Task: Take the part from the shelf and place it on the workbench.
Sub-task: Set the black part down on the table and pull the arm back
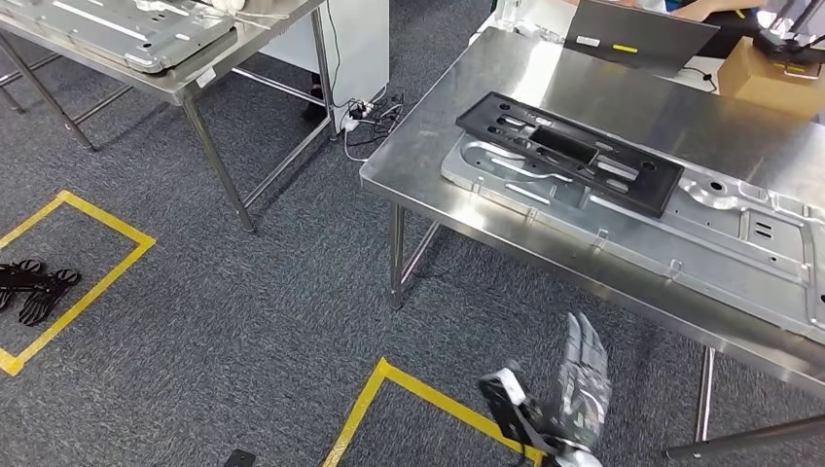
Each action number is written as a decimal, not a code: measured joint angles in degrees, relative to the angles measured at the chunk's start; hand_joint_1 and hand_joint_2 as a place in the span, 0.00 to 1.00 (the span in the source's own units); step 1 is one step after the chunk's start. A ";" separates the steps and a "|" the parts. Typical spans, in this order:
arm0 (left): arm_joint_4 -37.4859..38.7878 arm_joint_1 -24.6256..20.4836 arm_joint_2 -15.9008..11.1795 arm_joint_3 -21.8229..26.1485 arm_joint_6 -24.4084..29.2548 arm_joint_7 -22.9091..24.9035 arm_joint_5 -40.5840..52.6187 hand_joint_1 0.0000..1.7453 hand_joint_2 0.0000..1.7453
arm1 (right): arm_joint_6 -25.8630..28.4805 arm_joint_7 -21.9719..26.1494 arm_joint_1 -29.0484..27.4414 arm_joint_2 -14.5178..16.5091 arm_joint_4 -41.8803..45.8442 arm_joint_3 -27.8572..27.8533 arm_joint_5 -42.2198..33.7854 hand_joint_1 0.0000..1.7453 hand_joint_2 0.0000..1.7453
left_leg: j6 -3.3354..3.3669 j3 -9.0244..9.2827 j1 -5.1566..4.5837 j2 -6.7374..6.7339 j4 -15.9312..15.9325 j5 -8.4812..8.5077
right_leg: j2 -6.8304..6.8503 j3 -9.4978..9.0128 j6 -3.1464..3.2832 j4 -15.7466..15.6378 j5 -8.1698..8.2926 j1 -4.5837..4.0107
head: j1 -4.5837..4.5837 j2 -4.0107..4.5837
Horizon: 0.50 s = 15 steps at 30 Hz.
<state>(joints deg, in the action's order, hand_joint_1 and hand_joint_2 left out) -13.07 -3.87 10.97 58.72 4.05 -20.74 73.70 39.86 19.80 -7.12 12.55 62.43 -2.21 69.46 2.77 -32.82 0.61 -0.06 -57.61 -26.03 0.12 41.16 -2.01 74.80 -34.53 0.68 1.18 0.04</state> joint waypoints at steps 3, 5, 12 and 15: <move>0.00 0.29 0.16 1.30 0.23 -0.27 -0.53 0.00 0.00 | 0.01 6.69 -0.84 2.38 -5.47 -13.07 -0.24 0.00 0.00 | -0.16 -2.15 -0.20 0.02 -0.69 1.27 | -0.01 -7.01 0.95 -5.31 4.07 -0.49 | 0.01 0.00; -0.01 0.32 0.45 1.91 0.56 -0.32 -0.74 0.00 0.00 | 0.03 8.27 -0.40 3.31 -8.98 -21.36 0.27 0.00 0.00 | -0.54 -2.74 -0.37 -0.03 -0.97 2.01 | 0.14 -13.43 2.04 -14.10 3.80 -1.06 | -0.02 0.00; -0.01 0.59 0.62 3.86 1.08 -0.89 -1.46 0.00 0.00 | 0.03 4.25 3.39 4.27 -26.03 -47.61 -3.18 0.00 0.00 | -2.61 -4.93 -0.17 -0.17 -5.79 -3.22 | 0.54 -13.43 3.93 -20.11 6.27 -0.84 | -0.10 0.00; -0.02 0.62 0.61 4.23 1.00 -1.08 -1.30 0.00 0.00 | -1.57 -1.40 4.90 4.23 -32.56 -54.11 -3.68 0.00 0.00 | -3.32 -6.12 0.10 -0.16 -15.40 -8.20 | 0.55 -9.96 3.99 -19.01 8.13 -0.96 | -0.14 0.00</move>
<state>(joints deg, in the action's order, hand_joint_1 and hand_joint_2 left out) -13.09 -3.24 11.57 62.96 5.05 -21.82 72.40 38.29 18.39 -2.22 16.79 29.87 -56.31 65.78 -0.56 -38.94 0.71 -0.22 -73.01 -34.24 0.68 31.21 1.97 55.80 -26.40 -0.28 1.04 0.04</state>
